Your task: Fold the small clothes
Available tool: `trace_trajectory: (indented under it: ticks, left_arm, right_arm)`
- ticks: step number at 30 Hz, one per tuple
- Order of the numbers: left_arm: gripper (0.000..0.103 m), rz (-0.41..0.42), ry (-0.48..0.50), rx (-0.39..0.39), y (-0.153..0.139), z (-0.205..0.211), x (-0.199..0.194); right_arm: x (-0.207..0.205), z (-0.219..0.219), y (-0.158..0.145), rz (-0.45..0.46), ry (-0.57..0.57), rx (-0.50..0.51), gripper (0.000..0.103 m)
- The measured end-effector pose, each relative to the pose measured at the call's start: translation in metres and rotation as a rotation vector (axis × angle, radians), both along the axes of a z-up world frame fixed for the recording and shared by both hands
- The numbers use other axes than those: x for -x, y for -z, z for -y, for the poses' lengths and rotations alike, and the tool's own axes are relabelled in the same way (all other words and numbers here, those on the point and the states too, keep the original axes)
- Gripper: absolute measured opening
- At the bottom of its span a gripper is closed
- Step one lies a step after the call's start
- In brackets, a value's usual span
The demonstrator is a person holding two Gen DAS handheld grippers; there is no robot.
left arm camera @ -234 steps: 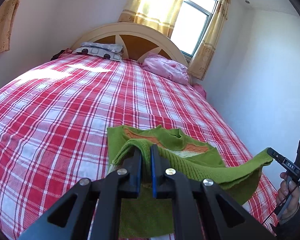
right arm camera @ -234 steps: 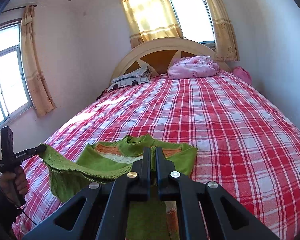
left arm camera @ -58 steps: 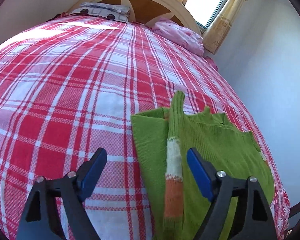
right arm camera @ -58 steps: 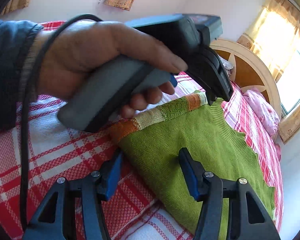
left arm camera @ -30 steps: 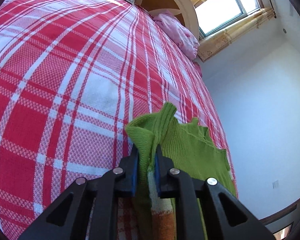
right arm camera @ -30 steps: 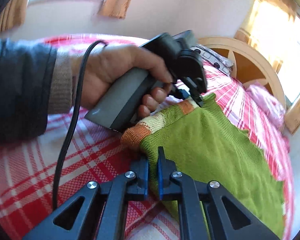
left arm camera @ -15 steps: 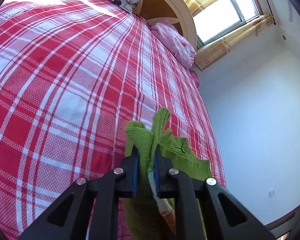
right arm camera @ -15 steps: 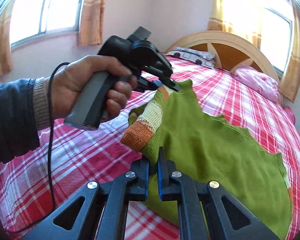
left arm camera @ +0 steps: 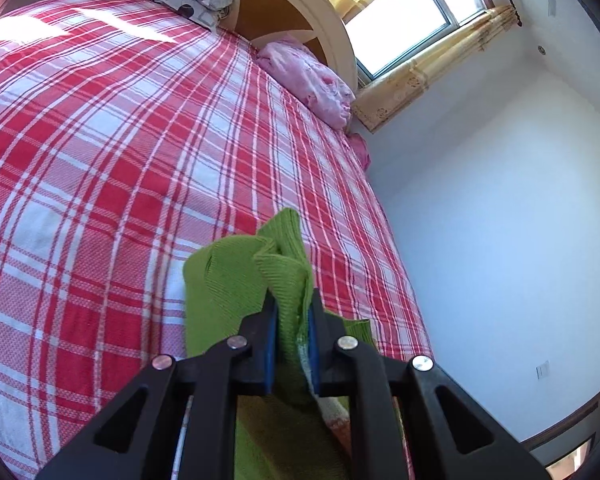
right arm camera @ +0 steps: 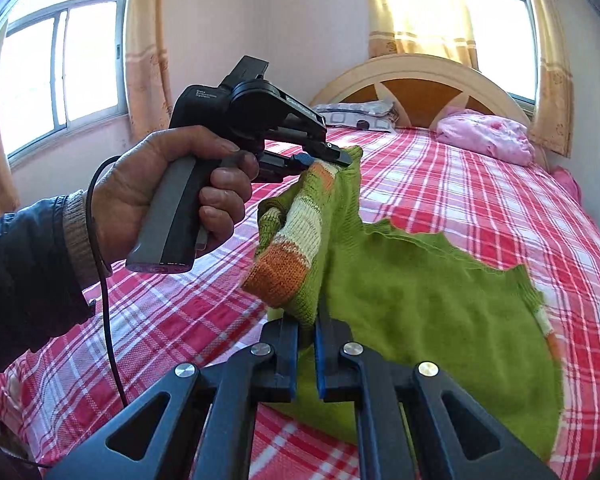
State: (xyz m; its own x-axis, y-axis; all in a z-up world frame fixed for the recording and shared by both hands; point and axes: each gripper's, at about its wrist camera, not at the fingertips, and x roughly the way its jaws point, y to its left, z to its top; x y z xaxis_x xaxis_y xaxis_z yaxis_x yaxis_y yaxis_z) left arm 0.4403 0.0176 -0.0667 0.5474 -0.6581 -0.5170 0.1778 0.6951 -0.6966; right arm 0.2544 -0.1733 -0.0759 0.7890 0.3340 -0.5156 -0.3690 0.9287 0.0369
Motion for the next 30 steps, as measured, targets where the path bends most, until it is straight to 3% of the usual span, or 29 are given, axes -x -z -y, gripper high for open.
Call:
trace_trajectory:
  ticks: [13,21,30]
  left_arm:
    - [0.013,0.022,0.130,-0.014,-0.012,0.095,-0.008]
    - [0.013,0.013,0.205,-0.050,-0.003,0.149,-0.007]
    - [0.013,-0.034,0.270,-0.118,0.020,0.202,-0.001]
  right_arm:
    - [0.011,0.082,0.003,-0.063,0.089,-0.118,0.005]
    - [0.018,0.126,0.011,-0.116,0.138,-0.181,0.005]
    - [0.027,0.165,0.042,-0.203,0.195,-0.259,0.005]
